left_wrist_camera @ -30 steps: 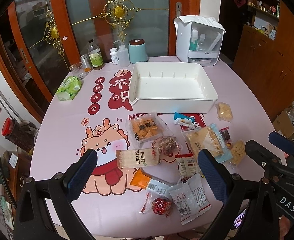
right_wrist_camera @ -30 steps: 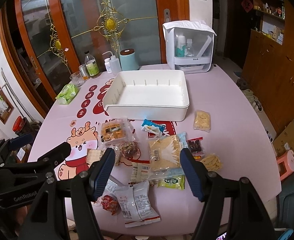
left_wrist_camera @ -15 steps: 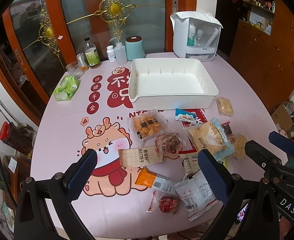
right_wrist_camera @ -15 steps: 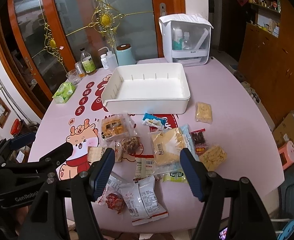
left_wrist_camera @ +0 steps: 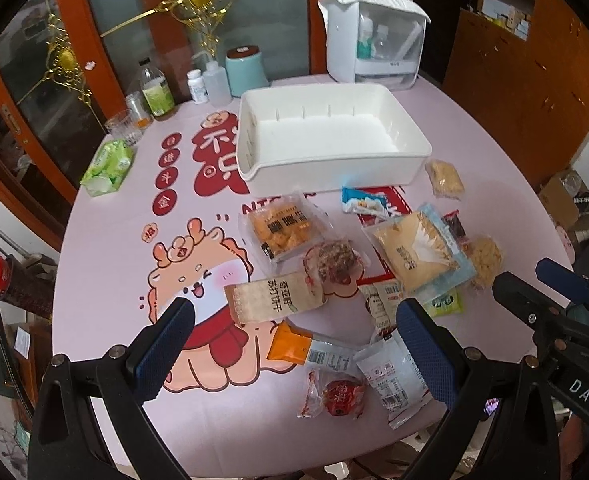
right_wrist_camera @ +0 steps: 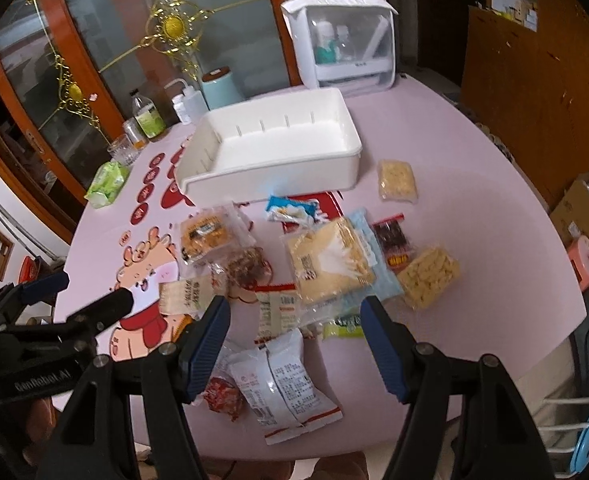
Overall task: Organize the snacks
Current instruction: 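Grasp the white printed bag with the right gripper while the left grasps the red-wrapped candy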
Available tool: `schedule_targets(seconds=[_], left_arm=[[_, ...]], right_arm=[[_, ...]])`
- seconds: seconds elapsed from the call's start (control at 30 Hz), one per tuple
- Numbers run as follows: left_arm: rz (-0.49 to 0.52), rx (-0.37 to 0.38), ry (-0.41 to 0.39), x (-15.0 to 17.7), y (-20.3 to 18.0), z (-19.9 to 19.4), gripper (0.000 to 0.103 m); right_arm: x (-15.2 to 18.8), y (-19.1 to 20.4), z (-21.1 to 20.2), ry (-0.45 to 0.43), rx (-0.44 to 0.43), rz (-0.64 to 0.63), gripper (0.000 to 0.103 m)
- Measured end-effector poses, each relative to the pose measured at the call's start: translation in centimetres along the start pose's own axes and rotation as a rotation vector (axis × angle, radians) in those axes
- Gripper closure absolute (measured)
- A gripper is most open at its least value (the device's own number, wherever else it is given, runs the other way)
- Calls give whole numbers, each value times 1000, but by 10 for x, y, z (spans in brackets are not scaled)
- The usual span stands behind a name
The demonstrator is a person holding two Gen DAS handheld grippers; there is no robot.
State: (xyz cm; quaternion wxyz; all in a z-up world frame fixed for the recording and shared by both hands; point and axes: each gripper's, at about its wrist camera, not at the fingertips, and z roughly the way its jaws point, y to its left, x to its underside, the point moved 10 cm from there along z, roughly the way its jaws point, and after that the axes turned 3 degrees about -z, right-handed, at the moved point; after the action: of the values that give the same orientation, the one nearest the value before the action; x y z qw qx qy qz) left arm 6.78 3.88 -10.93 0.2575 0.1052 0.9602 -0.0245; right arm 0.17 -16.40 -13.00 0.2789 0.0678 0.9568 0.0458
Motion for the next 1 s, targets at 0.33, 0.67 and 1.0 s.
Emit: schedule_targets(seconds=[0.33, 0.67, 1.0], left_arm=[[13, 119, 130, 21, -5, 48, 3], [73, 144, 298, 86, -1, 105, 3], [9, 158, 392, 139, -4, 120, 3]], right_arm=[[66, -1, 60, 185, -38, -98, 35], [104, 21, 101, 293, -193, -224, 35], [129, 48, 132, 370, -264, -380, 35]])
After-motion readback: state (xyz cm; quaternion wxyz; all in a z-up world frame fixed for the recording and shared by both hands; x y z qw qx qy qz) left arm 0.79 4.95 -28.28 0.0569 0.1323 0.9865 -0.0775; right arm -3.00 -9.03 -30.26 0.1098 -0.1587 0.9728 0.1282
